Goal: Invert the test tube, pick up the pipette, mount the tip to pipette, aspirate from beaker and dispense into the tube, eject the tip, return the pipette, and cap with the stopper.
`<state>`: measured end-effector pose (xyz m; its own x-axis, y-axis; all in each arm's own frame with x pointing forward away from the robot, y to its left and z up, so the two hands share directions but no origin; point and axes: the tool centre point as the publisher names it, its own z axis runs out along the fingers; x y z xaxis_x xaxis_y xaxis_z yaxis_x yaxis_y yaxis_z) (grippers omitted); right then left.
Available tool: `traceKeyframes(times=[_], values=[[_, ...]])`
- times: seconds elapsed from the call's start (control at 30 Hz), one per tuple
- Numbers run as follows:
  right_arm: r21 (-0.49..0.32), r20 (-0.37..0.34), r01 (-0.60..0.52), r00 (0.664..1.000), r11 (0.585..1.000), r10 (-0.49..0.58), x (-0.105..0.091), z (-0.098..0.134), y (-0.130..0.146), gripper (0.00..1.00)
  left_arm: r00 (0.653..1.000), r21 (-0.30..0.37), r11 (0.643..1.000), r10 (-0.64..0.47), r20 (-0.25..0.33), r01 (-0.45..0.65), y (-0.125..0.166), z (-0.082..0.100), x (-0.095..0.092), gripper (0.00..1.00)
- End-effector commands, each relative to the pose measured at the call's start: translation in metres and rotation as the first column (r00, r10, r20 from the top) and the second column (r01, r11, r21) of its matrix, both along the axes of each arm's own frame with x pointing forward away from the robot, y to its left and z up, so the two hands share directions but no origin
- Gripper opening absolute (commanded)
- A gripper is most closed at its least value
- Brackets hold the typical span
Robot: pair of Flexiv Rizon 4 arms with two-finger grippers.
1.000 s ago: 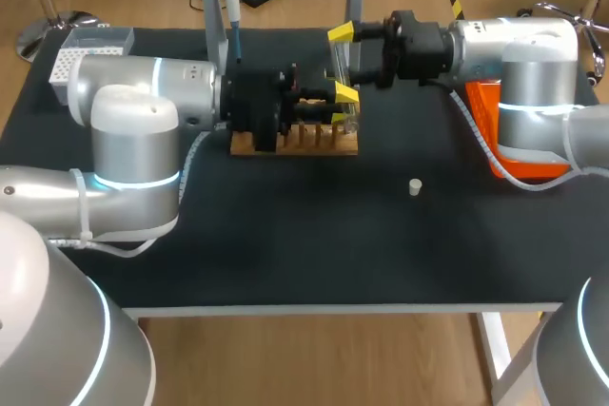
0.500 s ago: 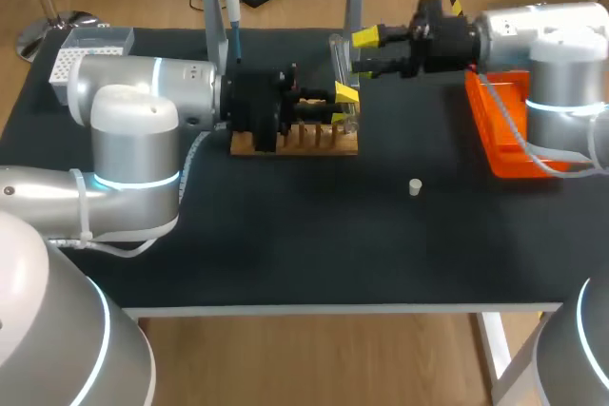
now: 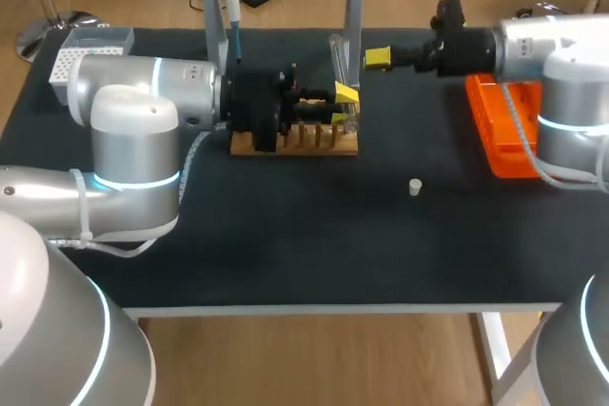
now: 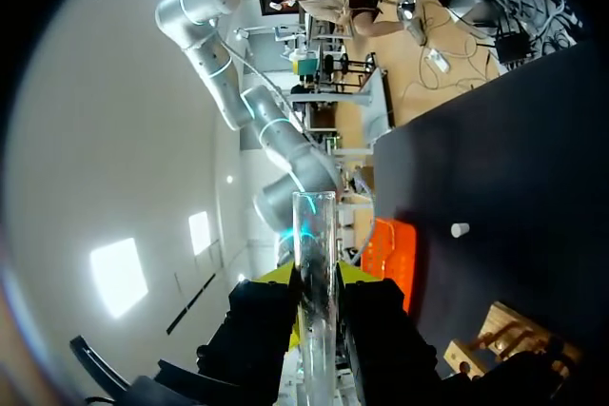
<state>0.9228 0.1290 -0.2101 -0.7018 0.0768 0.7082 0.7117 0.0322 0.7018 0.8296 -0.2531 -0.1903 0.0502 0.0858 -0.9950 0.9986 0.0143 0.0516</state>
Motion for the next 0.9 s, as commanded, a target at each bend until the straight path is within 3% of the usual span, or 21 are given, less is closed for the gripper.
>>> traceKeyframes(times=[0.03,0.1,0.2,0.27,0.4,0.6,0.9], values=[[-0.001,0.001,0.005,1.000,1.000,-0.005,-0.003,0.001,-0.001,1.00,1.000,0.002,1.000,-0.004,0.000,0.004,0.000,0.000,0.001,0.00],[-0.030,0.044,0.010,0.999,0.999,-0.009,-0.005,-0.008,-0.009,1.00,1.000,0.002,1.000,-0.004,0.000,0.004,0.000,0.000,0.001,0.00],[-0.115,0.188,0.054,0.982,0.992,-0.031,-0.004,-0.020,-0.024,1.00,1.000,0.002,1.000,-0.004,0.000,0.004,0.000,0.000,0.001,0.00],[-0.180,0.299,0.092,0.954,0.979,-0.034,-0.004,-0.027,-0.032,1.00,1.000,0.002,1.000,-0.004,0.000,0.004,0.000,0.000,0.001,0.00],[-0.286,0.518,0.172,0.855,0.943,0.001,-0.004,-0.041,-0.040,1.00,1.000,0.002,1.000,-0.004,0.000,0.004,0.000,0.000,0.001,0.00],[-0.345,0.638,0.248,0.769,0.905,0.032,-0.007,-0.057,-0.036,1.00,1.000,0.002,1.000,-0.004,0.000,0.004,0.000,0.000,0.001,0.00],[-0.416,0.688,0.323,0.723,0.850,0.061,-0.021,-0.086,-0.019,1.00,1.000,0.002,1.000,-0.004,0.000,0.004,0.000,0.000,0.001,0.00]])
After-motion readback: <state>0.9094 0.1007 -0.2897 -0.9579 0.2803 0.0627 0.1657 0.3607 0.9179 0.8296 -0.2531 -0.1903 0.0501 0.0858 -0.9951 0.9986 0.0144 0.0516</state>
